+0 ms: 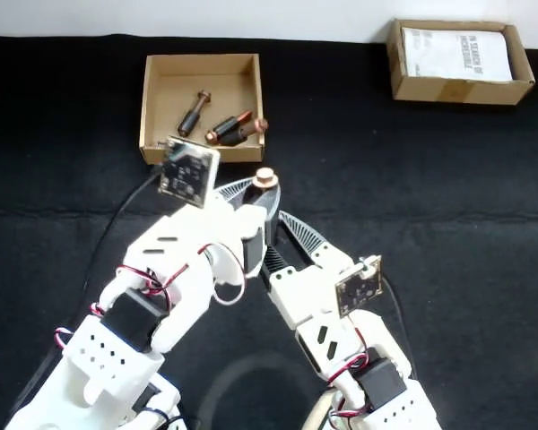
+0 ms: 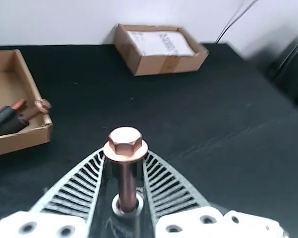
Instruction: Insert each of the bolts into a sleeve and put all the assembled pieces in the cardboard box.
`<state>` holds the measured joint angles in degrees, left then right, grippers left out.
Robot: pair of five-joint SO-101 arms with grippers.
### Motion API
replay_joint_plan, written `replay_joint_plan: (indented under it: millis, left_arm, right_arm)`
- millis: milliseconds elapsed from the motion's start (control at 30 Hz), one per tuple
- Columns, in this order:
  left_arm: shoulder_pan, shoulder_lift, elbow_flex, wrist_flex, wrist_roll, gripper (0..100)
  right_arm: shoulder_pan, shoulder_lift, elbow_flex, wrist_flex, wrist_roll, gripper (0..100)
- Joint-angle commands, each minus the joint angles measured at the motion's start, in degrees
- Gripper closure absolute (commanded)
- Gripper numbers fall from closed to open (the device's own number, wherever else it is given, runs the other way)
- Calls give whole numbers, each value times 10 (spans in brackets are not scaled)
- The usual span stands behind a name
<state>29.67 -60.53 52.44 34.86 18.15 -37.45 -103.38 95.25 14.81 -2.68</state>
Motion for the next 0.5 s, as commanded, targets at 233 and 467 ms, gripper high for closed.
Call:
replay_joint_plan:
  millis: [233,467]
  left_arm:
    - [22,-4,-73,232,-142,826]
    - [8,-4,-135,349,-142,816]
  right_arm:
    - [-4,-6,-5,-13,55,992]
    - [-3,-6,-5,-13,76,992]
